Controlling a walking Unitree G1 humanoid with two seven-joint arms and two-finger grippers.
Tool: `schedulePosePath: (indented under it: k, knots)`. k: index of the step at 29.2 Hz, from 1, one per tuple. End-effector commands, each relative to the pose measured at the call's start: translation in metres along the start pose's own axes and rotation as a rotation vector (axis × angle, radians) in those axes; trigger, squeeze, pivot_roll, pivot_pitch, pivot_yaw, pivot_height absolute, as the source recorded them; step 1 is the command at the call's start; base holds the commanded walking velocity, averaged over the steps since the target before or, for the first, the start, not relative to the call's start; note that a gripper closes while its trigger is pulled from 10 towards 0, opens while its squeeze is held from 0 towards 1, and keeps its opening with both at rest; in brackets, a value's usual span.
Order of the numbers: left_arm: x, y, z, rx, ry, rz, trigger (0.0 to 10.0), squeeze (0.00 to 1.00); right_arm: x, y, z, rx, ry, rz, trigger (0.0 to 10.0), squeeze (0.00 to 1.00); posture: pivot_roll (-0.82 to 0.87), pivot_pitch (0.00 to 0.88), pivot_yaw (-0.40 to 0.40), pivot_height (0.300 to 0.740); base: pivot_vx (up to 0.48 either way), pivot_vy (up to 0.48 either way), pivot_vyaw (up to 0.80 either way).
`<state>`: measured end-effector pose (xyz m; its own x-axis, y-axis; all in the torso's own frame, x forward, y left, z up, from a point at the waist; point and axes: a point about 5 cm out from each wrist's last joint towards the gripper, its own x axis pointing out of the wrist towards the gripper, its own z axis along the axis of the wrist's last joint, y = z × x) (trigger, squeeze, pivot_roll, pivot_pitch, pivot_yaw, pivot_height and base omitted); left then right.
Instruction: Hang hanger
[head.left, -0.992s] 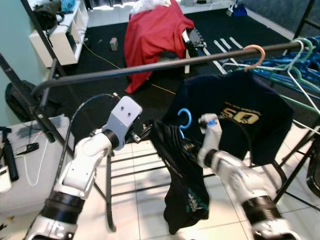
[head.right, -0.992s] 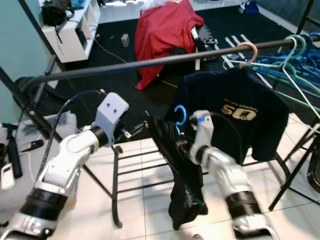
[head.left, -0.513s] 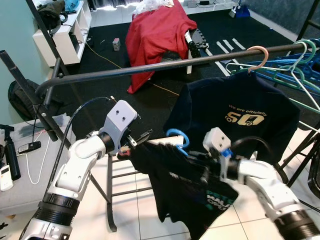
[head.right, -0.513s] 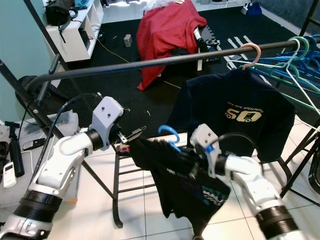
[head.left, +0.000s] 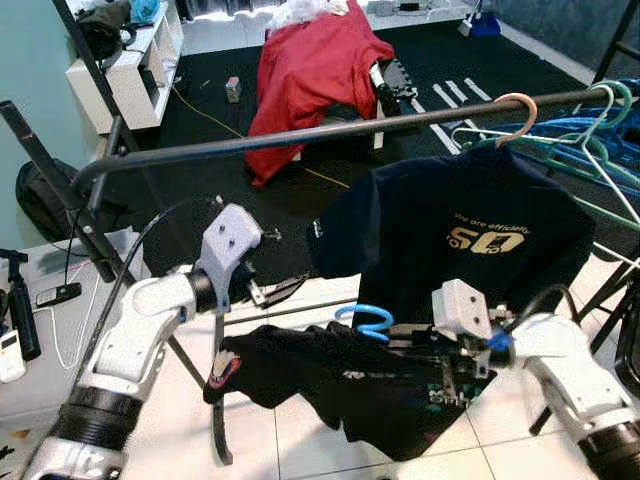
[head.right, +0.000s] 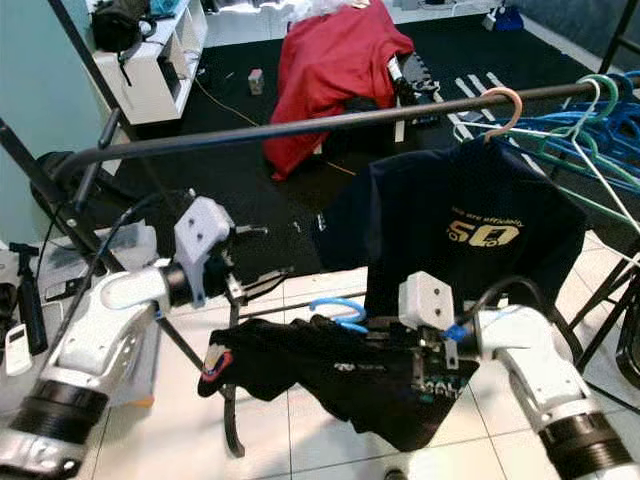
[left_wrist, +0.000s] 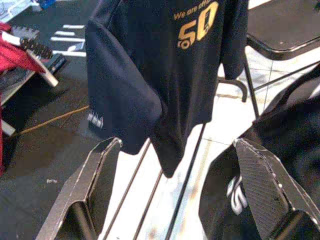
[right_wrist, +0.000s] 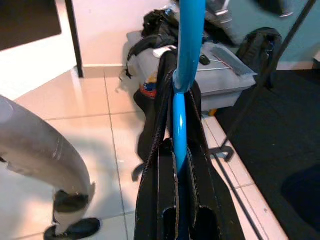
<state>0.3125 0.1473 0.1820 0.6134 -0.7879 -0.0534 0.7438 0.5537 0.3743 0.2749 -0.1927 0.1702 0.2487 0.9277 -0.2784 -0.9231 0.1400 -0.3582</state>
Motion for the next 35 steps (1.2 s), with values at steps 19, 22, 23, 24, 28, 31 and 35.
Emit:
schedulePosePath:
  k: [19,22,23,24,28,31,35]
  knots:
    - [-0.063,0.015,-0.068,-0.111,0.238,0.19,10.0,0.0,-0.022,-0.028,0.01,-0.012,-0.101,-0.229,0.0,0.0,-0.09,0.136,0.058,0.74,0.0,0.0,0.0]
    - [-0.065,0.015,-0.07,-0.147,0.226,0.205,10.0,0.0,-0.023,-0.028,0.012,-0.009,-0.112,-0.226,0.0,0.0,-0.09,0.136,0.054,0.74,0.0,0.0,0.0]
    - [-0.065,0.015,-0.07,-0.147,0.226,0.205,10.0,0.0,-0.023,-0.028,0.012,-0.009,-0.112,-0.226,0.0,0.0,-0.09,0.136,0.054,0.74,0.0,0.0,0.0]
    - [-0.063,0.012,-0.074,-0.174,0.214,0.227,10.0,0.0,-0.02,-0.024,0.015,-0.003,-0.122,-0.187,0.0,0.0,-0.09,0.135,0.054,0.74,0.0,0.0,0.0]
    - [-0.057,0.01,-0.076,-0.198,0.188,0.253,10.0,0.0,-0.017,-0.02,0.017,0.004,-0.129,-0.142,0.0,0.0,-0.1,0.135,0.052,0.74,0.0,0.0,0.0]
    - [-0.047,0.009,-0.08,-0.224,0.159,0.274,10.0,0.0,-0.013,-0.013,0.022,0.011,-0.146,-0.081,0.0,0.0,-0.11,0.132,0.051,0.74,0.0,0.0,0.0]
    - [-0.042,0.006,-0.082,-0.243,0.149,0.233,10.0,0.0,-0.009,-0.01,0.028,0.005,-0.163,-0.051,0.0,0.0,-0.11,0.131,0.051,0.74,0.0,0.0,0.0]
